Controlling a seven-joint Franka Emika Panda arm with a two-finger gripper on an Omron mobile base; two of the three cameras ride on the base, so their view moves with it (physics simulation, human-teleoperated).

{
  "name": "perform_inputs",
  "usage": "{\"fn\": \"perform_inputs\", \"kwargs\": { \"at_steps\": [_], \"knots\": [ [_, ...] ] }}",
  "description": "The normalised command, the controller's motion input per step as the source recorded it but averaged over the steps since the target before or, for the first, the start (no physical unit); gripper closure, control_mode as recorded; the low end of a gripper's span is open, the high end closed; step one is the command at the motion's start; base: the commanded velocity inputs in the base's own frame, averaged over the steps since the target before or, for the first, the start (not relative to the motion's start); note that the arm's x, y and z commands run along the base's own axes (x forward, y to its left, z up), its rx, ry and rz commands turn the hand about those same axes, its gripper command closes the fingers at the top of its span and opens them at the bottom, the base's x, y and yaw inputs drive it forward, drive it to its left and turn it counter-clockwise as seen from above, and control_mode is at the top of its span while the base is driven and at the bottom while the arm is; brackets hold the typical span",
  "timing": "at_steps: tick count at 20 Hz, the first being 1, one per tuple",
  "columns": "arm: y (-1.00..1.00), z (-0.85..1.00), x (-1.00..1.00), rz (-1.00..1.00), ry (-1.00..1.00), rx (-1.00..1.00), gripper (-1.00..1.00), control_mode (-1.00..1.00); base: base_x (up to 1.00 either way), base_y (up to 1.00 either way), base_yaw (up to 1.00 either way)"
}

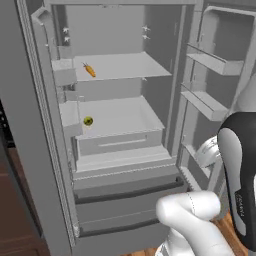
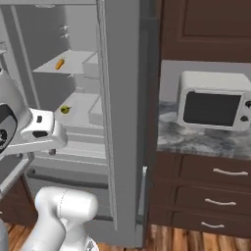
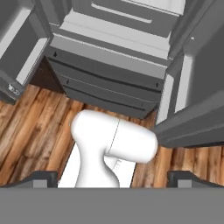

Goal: Open the fridge, remove the pear, carrot, and steak, and place them on any counter.

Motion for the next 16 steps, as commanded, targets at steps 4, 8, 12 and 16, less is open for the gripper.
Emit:
{"fn": "perform_inputs", "kwargs": {
  "at_steps": [4,8,12,16],
  "knots": [
    [0.0,0.0,0.0,0.0,0.0,0.0,-1.0,1.0,0.11,0.44,0.18],
    [0.0,0.0,0.0,0.0,0.0,0.0,-1.0,1.0,0.51,0.32,0.13],
    [0.0,0.0,0.0,0.0,0.0,0.0,-1.0,1.0,1.0,0.09,0.02],
    [0.0,0.0,0.0,0.0,0.0,0.0,-1.0,1.0,0.89,0.24,0.03]
  ]
}}
